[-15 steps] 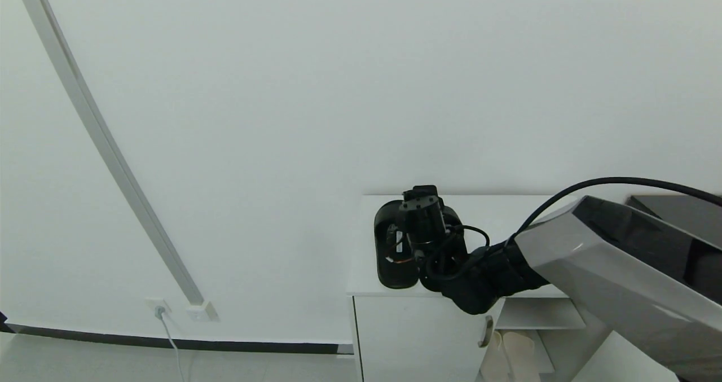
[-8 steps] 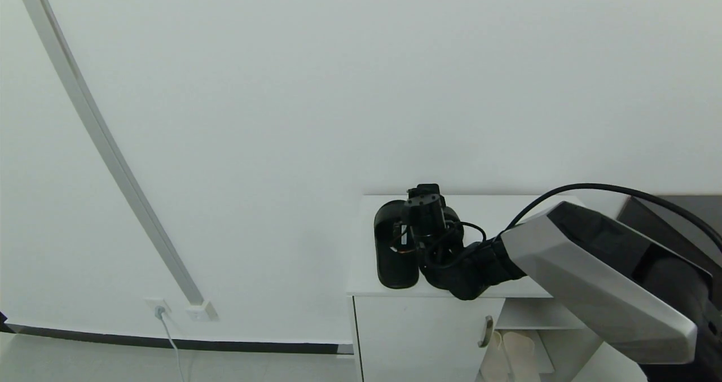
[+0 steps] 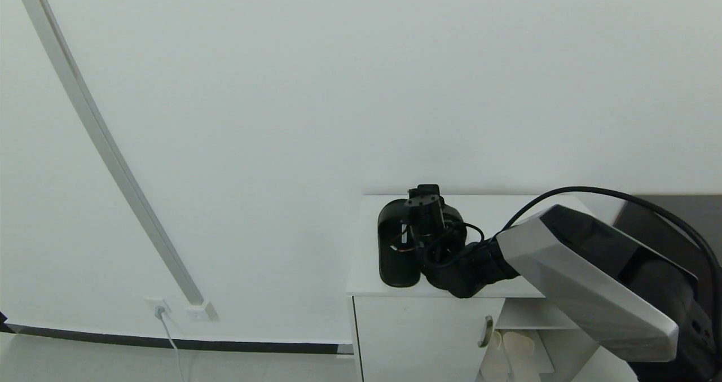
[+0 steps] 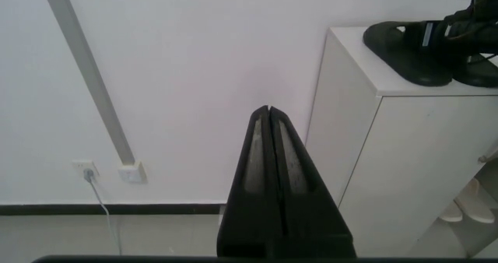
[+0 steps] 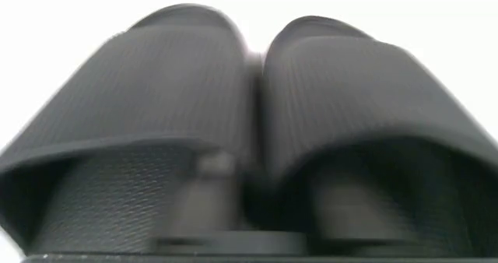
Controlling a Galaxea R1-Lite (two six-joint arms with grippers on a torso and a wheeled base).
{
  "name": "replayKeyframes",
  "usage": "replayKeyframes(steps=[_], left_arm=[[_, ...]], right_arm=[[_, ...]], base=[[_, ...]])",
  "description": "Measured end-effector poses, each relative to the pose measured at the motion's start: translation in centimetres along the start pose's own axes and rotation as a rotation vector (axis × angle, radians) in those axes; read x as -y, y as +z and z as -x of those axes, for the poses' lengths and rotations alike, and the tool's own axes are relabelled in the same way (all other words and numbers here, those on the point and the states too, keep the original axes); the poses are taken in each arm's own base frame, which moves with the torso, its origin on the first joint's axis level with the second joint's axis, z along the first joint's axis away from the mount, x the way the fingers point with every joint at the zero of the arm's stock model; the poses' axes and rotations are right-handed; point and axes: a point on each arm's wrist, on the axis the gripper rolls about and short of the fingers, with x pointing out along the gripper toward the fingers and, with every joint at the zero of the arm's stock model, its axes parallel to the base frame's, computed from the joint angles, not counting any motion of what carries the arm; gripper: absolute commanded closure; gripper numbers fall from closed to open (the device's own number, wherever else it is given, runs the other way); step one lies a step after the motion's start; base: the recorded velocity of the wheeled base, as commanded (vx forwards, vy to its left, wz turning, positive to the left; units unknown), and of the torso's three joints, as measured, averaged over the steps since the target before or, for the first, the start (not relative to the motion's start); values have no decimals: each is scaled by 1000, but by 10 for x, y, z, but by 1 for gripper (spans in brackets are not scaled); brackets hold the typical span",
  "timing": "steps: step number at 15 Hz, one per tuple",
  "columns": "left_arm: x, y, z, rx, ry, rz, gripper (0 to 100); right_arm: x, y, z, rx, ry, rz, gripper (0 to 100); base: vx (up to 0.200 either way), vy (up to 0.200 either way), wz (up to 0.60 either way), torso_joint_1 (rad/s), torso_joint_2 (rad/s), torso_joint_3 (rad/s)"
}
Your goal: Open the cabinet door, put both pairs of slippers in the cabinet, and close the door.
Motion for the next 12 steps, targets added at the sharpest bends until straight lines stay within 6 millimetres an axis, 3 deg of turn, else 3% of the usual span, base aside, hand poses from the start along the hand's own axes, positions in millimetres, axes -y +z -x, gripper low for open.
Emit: replayKeyframes(steps=[7,12], left_arm=[[0,0,0,0,-1,1,100],[0,0,0,0,-2,1,100]], right_arm=[[3,3,7,1,6,-2,100],[29,28,54,-32,98,16,100]], base=[[0,0,0,0,0,0],[0,0,0,0,0,0]])
